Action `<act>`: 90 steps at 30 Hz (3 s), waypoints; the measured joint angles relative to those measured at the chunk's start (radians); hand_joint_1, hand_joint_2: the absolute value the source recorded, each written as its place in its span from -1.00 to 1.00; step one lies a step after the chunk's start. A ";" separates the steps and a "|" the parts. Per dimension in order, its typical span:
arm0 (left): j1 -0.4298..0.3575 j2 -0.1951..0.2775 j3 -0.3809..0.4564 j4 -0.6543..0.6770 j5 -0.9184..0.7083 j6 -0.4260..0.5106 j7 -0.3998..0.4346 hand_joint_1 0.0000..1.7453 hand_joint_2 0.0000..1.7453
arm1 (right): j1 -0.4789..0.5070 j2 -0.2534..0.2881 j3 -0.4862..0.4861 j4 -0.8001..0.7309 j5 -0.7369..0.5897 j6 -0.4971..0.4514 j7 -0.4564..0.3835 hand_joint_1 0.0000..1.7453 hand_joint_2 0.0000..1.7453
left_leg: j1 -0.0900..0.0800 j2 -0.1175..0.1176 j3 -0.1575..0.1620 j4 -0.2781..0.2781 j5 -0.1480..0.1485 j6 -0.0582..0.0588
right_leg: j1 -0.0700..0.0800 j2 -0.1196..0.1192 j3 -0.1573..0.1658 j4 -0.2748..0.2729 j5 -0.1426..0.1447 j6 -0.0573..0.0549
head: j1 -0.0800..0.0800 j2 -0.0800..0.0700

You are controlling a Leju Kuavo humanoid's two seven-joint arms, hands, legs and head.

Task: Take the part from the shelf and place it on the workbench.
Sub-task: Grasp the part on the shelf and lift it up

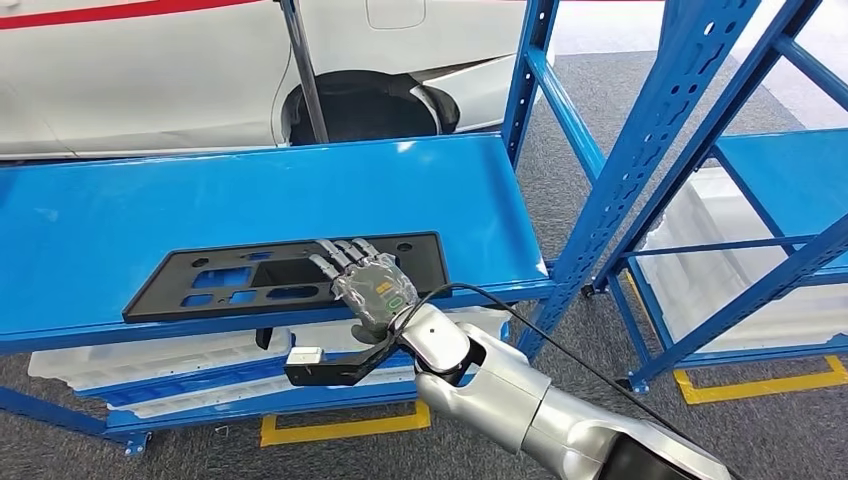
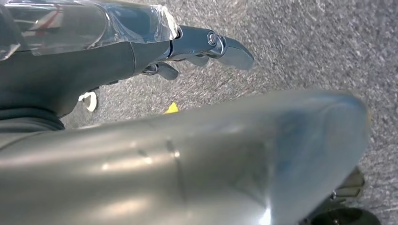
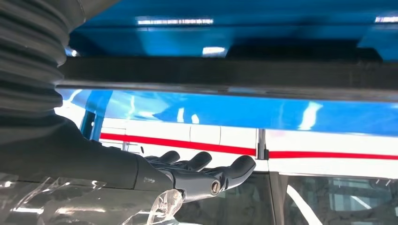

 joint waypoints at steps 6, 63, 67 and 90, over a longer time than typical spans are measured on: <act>-0.002 -0.001 0.000 0.000 -0.001 0.000 0.000 -1.00 -1.00 | -0.003 0.000 0.002 0.000 -0.002 0.003 0.000 -1.00 1.00 | -0.005 0.000 0.008 0.003 -0.023 -0.025 | 0.006 0.003 0.076 -0.175 0.053 -0.026 | -0.001 0.000; 0.000 -0.005 -0.001 0.001 -0.002 0.008 -0.059 -1.00 0.00 | -0.024 -0.006 0.005 0.008 -0.046 0.048 0.037 1.00 1.00 | 0.015 -0.001 -0.040 0.004 0.026 -0.040 | -0.002 0.004 0.130 -0.189 0.013 -0.006 | -0.003 0.000; -0.001 -0.005 -0.001 0.001 -0.025 0.031 -0.074 -1.00 1.00 | -0.023 -0.011 0.005 0.008 -0.041 0.036 0.041 1.00 1.00 | 0.015 -0.001 -0.040 0.004 0.026 -0.040 | -0.002 0.004 0.130 -0.189 0.013 -0.006 | -0.003 0.000; -0.003 -0.005 -0.003 0.001 -0.052 0.072 -0.107 -1.00 1.00 | -0.018 -0.035 0.005 0.005 -0.017 0.018 0.050 1.00 1.00 | 0.015 -0.001 -0.040 0.004 0.026 -0.040 | -0.002 0.004 0.131 -0.189 0.013 -0.006 | -0.003 0.000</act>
